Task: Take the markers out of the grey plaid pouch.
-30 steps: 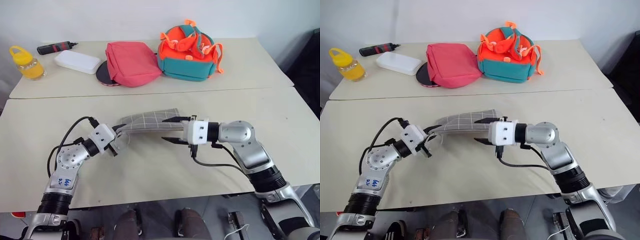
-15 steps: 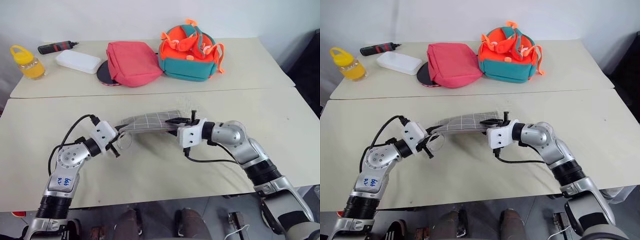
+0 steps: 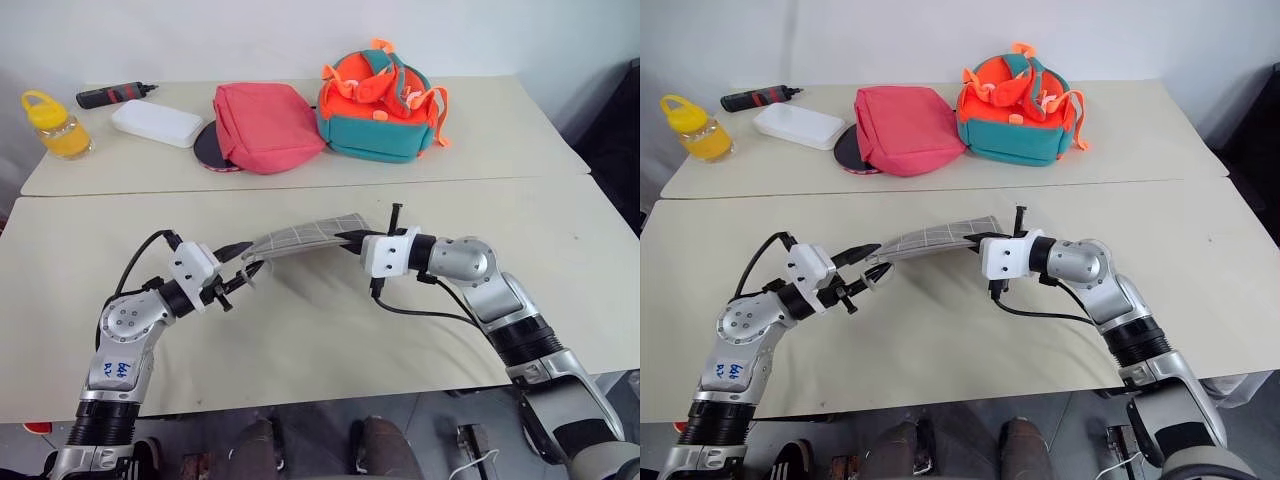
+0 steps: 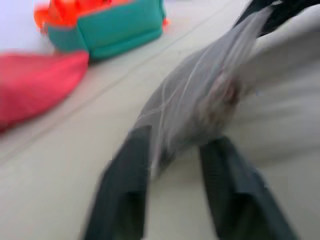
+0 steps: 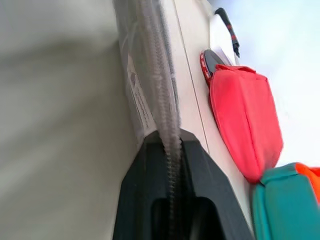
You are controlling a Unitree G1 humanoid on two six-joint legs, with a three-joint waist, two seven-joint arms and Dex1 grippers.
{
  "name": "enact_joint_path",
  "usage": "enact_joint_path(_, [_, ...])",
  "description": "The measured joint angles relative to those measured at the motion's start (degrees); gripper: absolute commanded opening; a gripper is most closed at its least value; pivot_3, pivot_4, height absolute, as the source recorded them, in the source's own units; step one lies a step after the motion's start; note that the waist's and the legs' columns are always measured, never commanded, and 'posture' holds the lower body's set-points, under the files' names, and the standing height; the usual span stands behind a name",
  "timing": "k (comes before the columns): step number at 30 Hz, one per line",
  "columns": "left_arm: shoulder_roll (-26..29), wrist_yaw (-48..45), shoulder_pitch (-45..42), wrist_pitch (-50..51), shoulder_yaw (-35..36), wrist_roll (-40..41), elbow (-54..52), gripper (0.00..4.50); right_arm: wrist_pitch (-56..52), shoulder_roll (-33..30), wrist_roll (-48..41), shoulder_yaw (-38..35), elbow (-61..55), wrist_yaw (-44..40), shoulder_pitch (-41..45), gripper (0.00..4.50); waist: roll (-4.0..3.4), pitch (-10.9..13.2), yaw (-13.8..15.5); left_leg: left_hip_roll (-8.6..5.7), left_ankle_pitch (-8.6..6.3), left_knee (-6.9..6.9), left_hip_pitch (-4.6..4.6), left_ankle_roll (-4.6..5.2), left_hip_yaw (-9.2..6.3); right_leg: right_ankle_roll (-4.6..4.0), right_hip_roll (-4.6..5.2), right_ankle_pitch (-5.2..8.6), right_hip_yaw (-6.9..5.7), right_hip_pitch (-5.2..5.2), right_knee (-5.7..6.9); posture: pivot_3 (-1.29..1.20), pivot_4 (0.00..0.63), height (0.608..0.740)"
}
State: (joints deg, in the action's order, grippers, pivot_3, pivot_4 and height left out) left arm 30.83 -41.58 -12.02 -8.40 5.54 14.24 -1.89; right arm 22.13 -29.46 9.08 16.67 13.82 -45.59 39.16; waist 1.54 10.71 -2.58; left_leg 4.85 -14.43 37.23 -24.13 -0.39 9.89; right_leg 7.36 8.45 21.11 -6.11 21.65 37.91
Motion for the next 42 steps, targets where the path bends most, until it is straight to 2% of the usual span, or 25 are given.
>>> enact_joint_path(5, [0.0, -1.5, 0.4, -5.2, 1.2, 0.7, 0.0, 1.97, 0.4, 0.0, -4.2, -0.9, 0.1, -3.1, 0.0, 0.0, 0.0, 0.0, 0.0, 0.0, 0.0, 0.0, 0.0, 0.0, 0.0, 0.0, 0.0, 0.0, 0.0, 0.0, 0.0, 0.0, 0.15, 0.74])
enact_joint_path(14, [0.3, -2.7, 1.6, -8.5, 0.9, -0.2, 0.4, 1.97, -0.3, 0.0, -8.6, -1.5, 0.4, -6.8, 0.0, 0.0, 0.0, 0.0, 0.0, 0.0, -0.01, 0.01, 0.0, 0.01, 0.0, 0.0, 0.0, 0.0, -0.01, 0.0, 0.01, 0.0, 0.15, 0.74])
enact_joint_path(17, [-0.2, -2.7, 1.6, -9.1, 0.5, -0.6, 0.4, 1.36, -0.3, 0.0, -8.8, -1.5, 0.4, -7.6, 0.0, 0.0, 0.0, 0.0, 0.1, 0.0, 0.0, 0.01, 0.0, 0.01, 0.0, 0.0, 0.0, 0.0, -0.01, 0.0, 0.01, 0.0, 0.15, 0.74])
enact_joint_path(21, [-0.1, -3.2, 1.6, -9.3, 0.4, -0.6, 0.7, 0.14, -0.2, 0.0, -8.8, -1.5, 0.7, -7.9, 0.0, 0.0, 0.0, 0.0, 0.2, 0.0, 0.0, 0.01, 0.0, 0.01, -0.01, 0.0, 0.0, 0.0, -0.01, 0.0, 0.01, 0.0, 0.15, 0.74])
enact_joint_path(22, [-0.1, -3.4, 1.6, -9.3, 0.4, -0.6, 0.7, 0.03, -0.2, 0.0, -8.8, -1.5, 0.9, -7.9, 0.0, 0.0, 0.0, 0.0, 0.2, 0.0, 0.0, 0.01, 0.0, 0.01, 0.0, 0.0, 0.0, 0.0, -0.01, 0.0, 0.02, 0.0, 0.15, 0.74])
enact_joint_path(30, [0.0, -4.3, 2.1, -9.3, 0.4, -0.5, 0.7, 0.03, 1.3, 0.0, -8.6, -1.5, 2.1, -7.9, 0.0, 0.0, 0.0, 0.0, 0.3, 0.0, 0.0, 0.01, 0.0, 0.01, 0.0, 0.0, 0.0, 0.0, -0.01, 0.0, 0.01, 0.0, 0.15, 0.74])
enact_joint_path(34, [0.0, -2.9, 1.4, -10.4, 0.1, -3.0, 1.2, 0.0, -0.3, 0.1, -9.3, -1.7, 2.7, -8.3, 0.0, 1.2, 0.0, 0.0, 0.4, 0.0, 0.0, 0.04, 0.0, 0.01, 0.0, 0.0, 0.0, 0.0, -0.01, 0.0, 0.02, 0.0, 0.15, 0.74])
enact_joint_path(37, [0.0, 0.3, -0.2, -13.3, 0.1, -7.9, 3.0, 0.0, -5.0, 0.9, -12.0, -4.1, 2.5, -7.6, 0.2, 2.2, 0.0, 0.0, 0.6, 0.0, 0.0, 0.07, 0.0, 0.01, 0.01, 0.0, 0.0, 0.0, -0.01, -0.01, 0.02, 0.0, 0.15, 0.74])
enact_joint_path(42, [-0.5, 6.9, -1.6, -17.5, -1.5, -16.9, 5.3, 0.0, -20.9, 0.7, -23.3, -8.6, -4.8, -10.7, -0.1, 2.2, 0.0, 0.0, 1.0, 0.0, -0.01, 0.05, -0.01, 0.03, -0.02, 0.0, 0.0, 0.0, -0.01, -0.01, 0.03, 0.0, 0.15, 0.74])
